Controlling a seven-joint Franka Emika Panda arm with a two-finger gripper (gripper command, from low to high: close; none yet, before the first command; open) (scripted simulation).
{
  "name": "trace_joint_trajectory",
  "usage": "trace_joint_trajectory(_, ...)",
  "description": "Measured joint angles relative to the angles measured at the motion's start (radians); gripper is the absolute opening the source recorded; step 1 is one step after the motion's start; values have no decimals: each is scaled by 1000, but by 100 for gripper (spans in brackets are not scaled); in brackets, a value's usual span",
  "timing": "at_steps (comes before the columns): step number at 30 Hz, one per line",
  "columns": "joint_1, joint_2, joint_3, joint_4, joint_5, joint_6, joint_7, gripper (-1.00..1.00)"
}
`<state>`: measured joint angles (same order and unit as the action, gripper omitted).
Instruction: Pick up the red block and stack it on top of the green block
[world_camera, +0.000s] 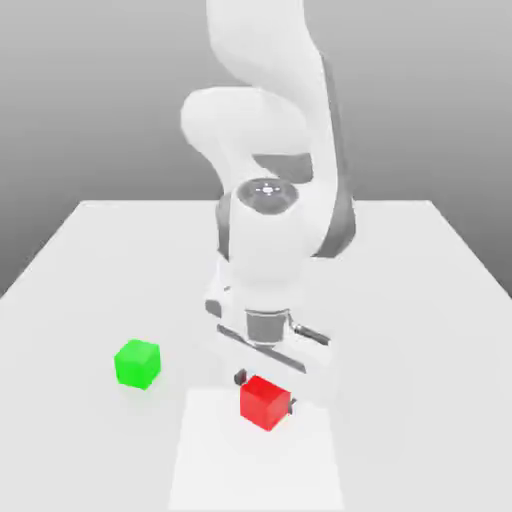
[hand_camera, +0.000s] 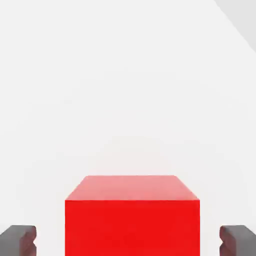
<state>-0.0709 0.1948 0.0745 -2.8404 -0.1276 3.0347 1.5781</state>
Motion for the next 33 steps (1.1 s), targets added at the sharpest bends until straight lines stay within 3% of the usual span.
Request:
trace_joint_trajectory(5,3,3,-3,0,-3,4,3,-100)
trace_joint_trajectory(12,-5,-223,43,-33,136,-187,-98,-100)
trace_joint_trajectory(21,-380,-478,-163,-133,51,-343,63,-100)
trace_joint_trajectory(30,-410,-241,-215,-140,102,-99,46,-100)
trace_joint_trajectory(31,-409,-219,-214,-139,114,-78,39,100)
trace_joint_trajectory(33,-408,-219,-214,-139,114,-78,39,100)
